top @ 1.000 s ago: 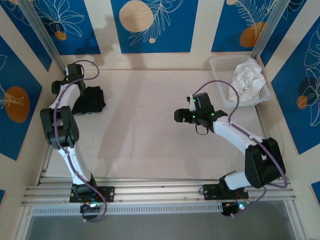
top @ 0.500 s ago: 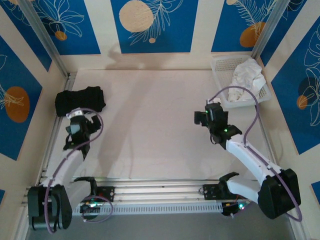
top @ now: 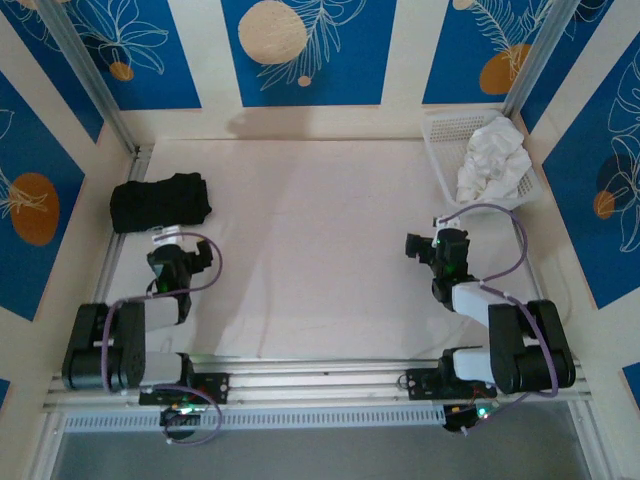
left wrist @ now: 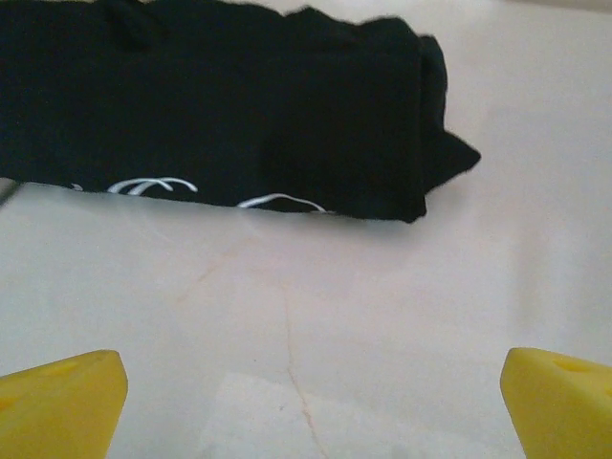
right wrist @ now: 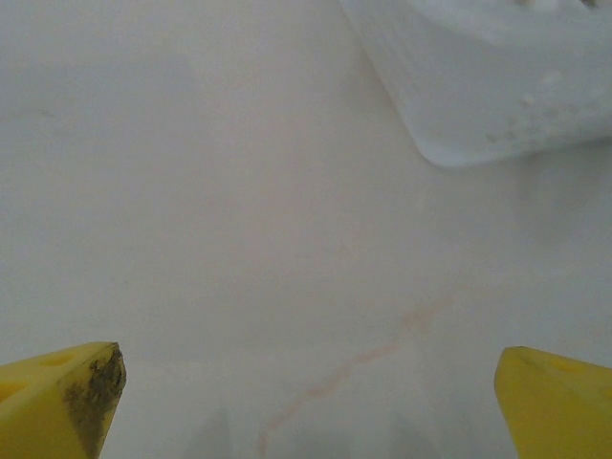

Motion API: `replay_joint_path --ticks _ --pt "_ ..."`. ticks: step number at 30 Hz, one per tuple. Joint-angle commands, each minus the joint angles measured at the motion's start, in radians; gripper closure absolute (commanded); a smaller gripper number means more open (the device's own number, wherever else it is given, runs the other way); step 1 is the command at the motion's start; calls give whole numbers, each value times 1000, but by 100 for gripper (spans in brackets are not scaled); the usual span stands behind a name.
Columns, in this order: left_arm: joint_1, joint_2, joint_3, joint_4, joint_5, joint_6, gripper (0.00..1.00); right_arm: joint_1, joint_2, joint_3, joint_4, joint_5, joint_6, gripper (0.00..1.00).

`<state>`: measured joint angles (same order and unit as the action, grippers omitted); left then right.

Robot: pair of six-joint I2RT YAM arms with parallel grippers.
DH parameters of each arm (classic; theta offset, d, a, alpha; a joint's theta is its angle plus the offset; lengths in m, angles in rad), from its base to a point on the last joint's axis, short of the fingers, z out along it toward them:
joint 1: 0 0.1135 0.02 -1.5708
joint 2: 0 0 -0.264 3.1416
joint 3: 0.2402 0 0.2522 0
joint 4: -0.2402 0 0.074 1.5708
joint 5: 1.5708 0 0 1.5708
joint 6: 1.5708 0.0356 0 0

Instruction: Fold the inside-out t-shirt

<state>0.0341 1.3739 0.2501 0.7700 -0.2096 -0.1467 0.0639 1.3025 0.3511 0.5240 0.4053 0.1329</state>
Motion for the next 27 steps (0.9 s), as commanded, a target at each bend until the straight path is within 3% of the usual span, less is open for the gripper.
replay_joint_path --ticks 1,8,13,15,17,19,21,23,27 --pt "-7 44 62 121 59 38 0 -43 43 0 244 -127 14 1" --pt "-21 47 69 124 48 50 0 -67 223 -2 421 -205 21 1" --pt "-43 62 74 132 43 79 0 -51 220 41 328 -203 -4 1" --pt "-69 101 55 205 66 118 0 -50 218 42 320 -202 -3 1" --pt "-87 220 17 430 39 142 0 -49 219 44 320 -201 -4 1" --pt "-89 145 54 220 19 117 0 -49 219 44 322 -201 -5 1" --pt "-97 193 65 288 16 142 0 -47 219 43 323 -199 -7 1" --pt "-102 172 93 195 13 141 0 -46 221 44 322 -197 -7 1" --pt "-105 183 89 226 12 147 0 -43 221 45 323 -194 -10 1"
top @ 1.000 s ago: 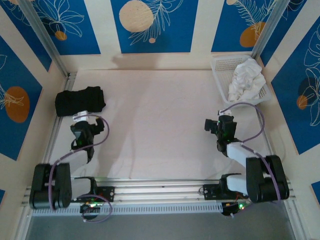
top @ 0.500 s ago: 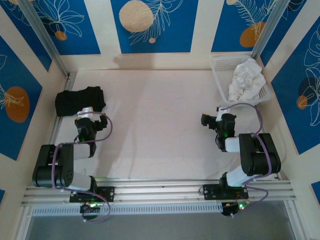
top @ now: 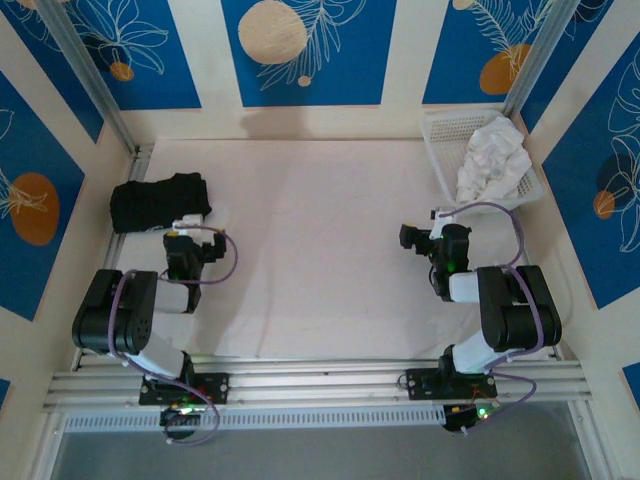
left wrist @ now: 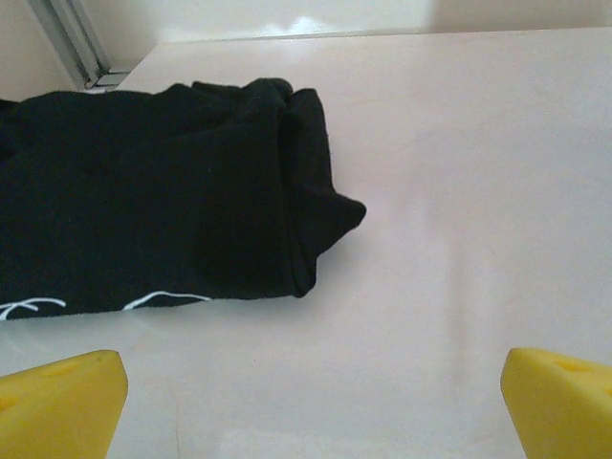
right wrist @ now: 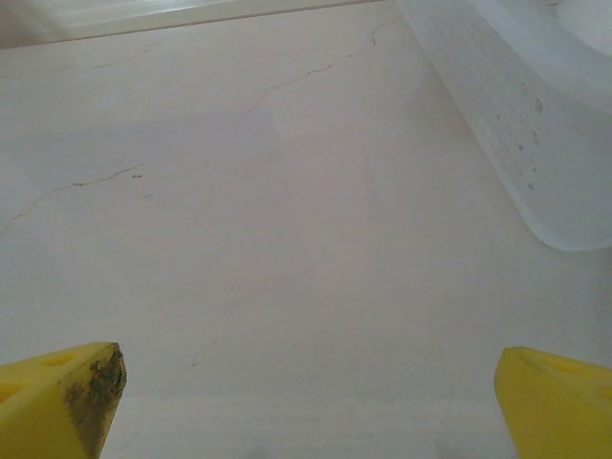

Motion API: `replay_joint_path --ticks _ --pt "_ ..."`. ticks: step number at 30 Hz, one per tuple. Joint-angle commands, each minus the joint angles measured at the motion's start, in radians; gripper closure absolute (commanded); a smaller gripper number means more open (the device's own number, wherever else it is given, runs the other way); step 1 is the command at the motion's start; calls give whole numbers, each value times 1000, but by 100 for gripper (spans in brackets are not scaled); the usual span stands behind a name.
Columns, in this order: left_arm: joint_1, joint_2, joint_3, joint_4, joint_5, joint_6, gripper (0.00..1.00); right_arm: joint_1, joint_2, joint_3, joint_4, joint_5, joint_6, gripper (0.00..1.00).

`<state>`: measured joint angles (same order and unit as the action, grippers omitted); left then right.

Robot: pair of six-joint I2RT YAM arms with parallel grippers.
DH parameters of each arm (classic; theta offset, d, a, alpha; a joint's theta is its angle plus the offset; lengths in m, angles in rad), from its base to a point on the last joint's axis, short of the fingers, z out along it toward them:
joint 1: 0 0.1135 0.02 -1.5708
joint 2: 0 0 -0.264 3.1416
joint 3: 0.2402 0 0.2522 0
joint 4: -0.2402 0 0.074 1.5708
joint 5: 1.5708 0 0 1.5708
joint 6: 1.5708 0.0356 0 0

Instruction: Fold the inside-out t-shirt

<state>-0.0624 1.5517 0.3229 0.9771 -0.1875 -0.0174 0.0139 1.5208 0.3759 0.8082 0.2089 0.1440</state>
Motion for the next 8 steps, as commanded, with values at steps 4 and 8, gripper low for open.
replay_joint_path --ticks 4,8 --pt "-10 3 17 12 -4 17 0 11 4 22 36 8 -23 1" --pt "-10 4 28 -6 11 23 0 12 2 20 39 9 -24 1"
